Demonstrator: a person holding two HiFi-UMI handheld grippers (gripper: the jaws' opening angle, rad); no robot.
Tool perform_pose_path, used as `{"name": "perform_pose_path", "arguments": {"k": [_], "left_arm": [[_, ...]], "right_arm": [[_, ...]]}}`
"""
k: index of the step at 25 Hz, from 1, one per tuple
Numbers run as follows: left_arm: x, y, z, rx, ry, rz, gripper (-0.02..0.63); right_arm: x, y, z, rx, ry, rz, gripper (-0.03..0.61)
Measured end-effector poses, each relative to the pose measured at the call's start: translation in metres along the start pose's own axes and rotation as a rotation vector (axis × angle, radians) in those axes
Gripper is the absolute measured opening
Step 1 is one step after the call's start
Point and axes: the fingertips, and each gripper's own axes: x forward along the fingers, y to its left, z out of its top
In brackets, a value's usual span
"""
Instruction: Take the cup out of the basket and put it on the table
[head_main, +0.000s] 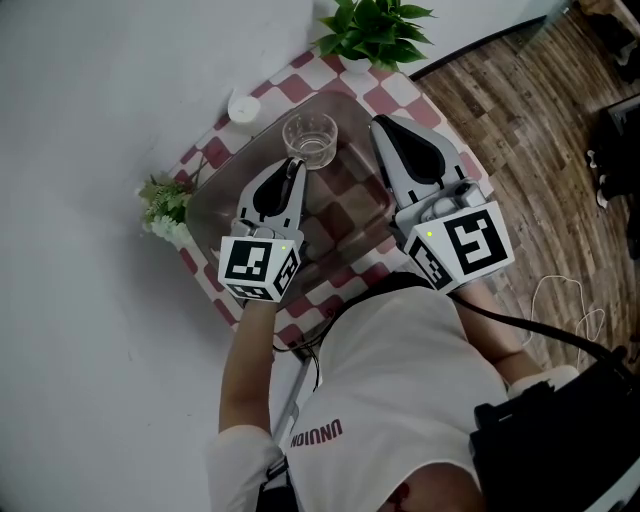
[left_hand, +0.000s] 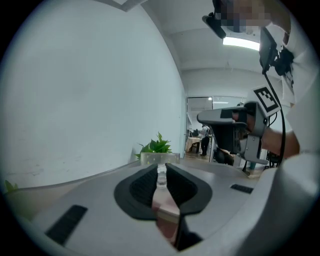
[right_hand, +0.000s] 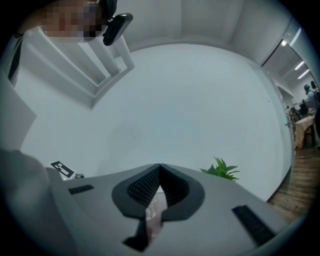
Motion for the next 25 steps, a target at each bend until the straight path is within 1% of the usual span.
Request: {"name": "perform_pose_path", "arguments": {"k": [17, 25], "left_arm": [[-0.039, 0.004, 0.02, -0.016, -0.103, 0.101, 0.058], [-0.068, 0.01, 0.033, -0.017, -0.156, 0.164, 0.058]], "right_arm": [[0.004, 0.027, 0.0, -0.011, 0.001, 0.081, 0.017], [0.009, 0.049, -0.001, -0.016, 0.003, 0.138, 0.017]]}}
